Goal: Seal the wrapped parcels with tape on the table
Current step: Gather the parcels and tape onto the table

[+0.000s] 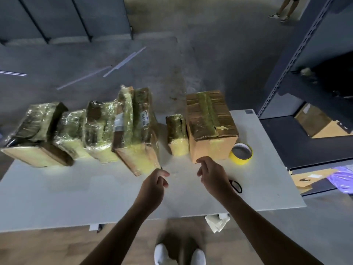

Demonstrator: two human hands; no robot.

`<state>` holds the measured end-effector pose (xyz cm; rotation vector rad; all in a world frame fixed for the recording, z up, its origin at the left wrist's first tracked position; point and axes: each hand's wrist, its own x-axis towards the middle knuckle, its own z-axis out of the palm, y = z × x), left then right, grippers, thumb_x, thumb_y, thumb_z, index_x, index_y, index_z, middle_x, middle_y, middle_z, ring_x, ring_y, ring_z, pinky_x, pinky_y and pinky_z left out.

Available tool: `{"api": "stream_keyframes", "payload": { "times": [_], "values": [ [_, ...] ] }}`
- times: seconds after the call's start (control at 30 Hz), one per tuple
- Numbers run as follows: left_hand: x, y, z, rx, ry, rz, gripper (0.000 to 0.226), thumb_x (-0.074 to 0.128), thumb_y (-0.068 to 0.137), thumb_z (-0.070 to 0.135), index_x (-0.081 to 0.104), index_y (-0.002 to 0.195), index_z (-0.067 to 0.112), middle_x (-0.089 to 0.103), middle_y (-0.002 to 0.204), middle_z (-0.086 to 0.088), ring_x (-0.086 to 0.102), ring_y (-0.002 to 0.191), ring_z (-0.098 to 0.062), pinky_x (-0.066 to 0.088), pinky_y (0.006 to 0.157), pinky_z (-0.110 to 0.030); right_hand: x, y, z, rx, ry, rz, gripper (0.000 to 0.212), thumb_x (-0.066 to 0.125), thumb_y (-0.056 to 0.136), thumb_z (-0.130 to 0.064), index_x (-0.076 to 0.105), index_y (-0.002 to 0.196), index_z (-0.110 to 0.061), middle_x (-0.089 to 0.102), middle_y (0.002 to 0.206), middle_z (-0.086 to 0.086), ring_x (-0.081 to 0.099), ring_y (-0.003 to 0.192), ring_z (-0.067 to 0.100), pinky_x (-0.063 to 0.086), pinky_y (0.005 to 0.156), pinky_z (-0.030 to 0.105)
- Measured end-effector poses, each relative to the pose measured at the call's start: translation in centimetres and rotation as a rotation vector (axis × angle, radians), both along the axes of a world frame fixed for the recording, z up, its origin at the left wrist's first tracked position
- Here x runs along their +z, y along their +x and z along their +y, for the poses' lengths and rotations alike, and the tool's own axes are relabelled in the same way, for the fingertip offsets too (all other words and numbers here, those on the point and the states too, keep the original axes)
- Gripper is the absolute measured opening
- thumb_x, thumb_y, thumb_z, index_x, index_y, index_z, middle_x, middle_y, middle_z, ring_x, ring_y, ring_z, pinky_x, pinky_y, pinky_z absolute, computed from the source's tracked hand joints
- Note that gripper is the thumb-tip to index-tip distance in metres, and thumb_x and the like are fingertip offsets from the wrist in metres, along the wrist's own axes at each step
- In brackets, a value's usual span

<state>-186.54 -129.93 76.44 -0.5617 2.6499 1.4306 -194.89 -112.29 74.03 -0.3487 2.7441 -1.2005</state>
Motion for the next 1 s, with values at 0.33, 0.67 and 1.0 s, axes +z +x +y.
{"api": "stream_keyframes", "payload": {
  "times": [0.33, 0.67, 1.0],
  "values": [
    [4.2, -2.6, -4.7, 0.224, -0.657, 0.406, 0.051, 0.070, 0.080, 0.005, 0.054, 0.128, 0.011, 0.047, 0.134, -0.016, 0.045, 0.119, -0.037, 0.046, 0.089, -0.045, 2.4, -5.4, -1.1, 0.039, 0.022, 0.252, 0.028, 0.057, 0.091, -0.010, 0.058, 0.118, -0.007, 0.060, 0.114, 0.012, 0.057, 0.105, 0.025, 0.040, 0.081, 0.023],
    [0.6, -7.3, -8.1, -0.037, -0.737, 0.222, 0.056, 0.070, 0.085, 0.017, 0.052, 0.138, 0.020, 0.048, 0.143, -0.011, 0.030, 0.137, -0.048, 0.011, 0.102, -0.073, 2.3, -7.9, -3.5, 0.054, 0.341, 0.183, 0.031, 0.052, 0.094, -0.025, 0.056, 0.123, -0.015, 0.050, 0.129, 0.010, 0.053, 0.114, 0.026, 0.049, 0.087, 0.035],
    [2.1, -10.0, -6.2, -0.138, -0.772, 0.335, 0.053, 0.063, 0.079, 0.008, 0.056, 0.131, 0.015, 0.041, 0.146, -0.018, 0.023, 0.143, -0.040, 0.015, 0.112, -0.063, 3.5, -9.3, -3.7, -0.063, 0.318, 0.234, 0.017, 0.049, 0.095, -0.024, 0.062, 0.103, -0.016, 0.061, 0.102, 0.007, 0.062, 0.092, 0.027, 0.044, 0.068, 0.029]
  ]
}}
